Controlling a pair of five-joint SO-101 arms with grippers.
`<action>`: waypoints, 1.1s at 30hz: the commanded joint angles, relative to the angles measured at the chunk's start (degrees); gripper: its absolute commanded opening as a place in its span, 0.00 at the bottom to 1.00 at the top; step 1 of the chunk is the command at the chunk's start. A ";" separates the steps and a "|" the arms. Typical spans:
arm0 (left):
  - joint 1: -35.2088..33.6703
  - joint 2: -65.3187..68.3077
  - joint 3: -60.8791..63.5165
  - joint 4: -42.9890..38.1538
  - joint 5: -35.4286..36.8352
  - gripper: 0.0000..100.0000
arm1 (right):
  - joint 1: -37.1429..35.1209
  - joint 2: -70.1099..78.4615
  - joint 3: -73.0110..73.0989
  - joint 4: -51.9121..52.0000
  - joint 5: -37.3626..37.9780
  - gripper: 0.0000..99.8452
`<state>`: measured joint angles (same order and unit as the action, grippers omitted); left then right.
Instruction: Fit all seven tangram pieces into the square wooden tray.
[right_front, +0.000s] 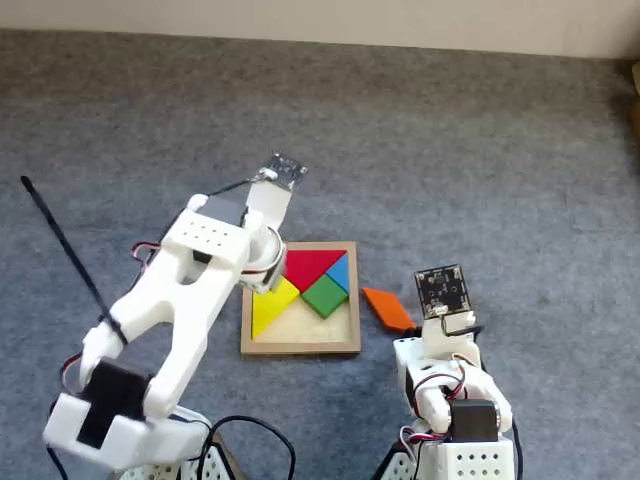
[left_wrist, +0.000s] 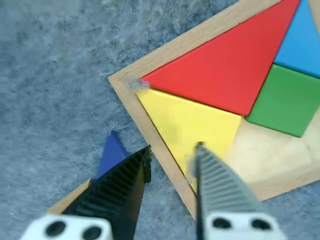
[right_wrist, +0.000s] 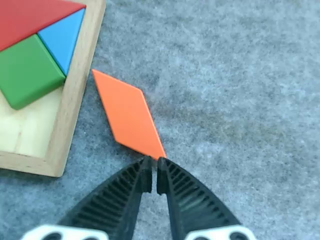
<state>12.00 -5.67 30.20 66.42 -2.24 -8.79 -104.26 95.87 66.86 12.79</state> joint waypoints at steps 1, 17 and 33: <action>-2.15 -10.07 -0.92 1.41 0.53 0.07 | 0.84 -0.92 6.90 0.22 0.53 0.03; -22.02 -26.42 11.65 1.32 -3.87 0.25 | 0.84 -0.92 6.90 0.22 0.53 0.03; -30.73 -23.60 16.84 -3.87 -15.74 0.29 | 0.84 -0.92 6.90 0.22 0.53 0.03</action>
<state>-14.20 -30.29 47.87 63.43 -14.64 -8.79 -104.26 95.87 66.86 12.79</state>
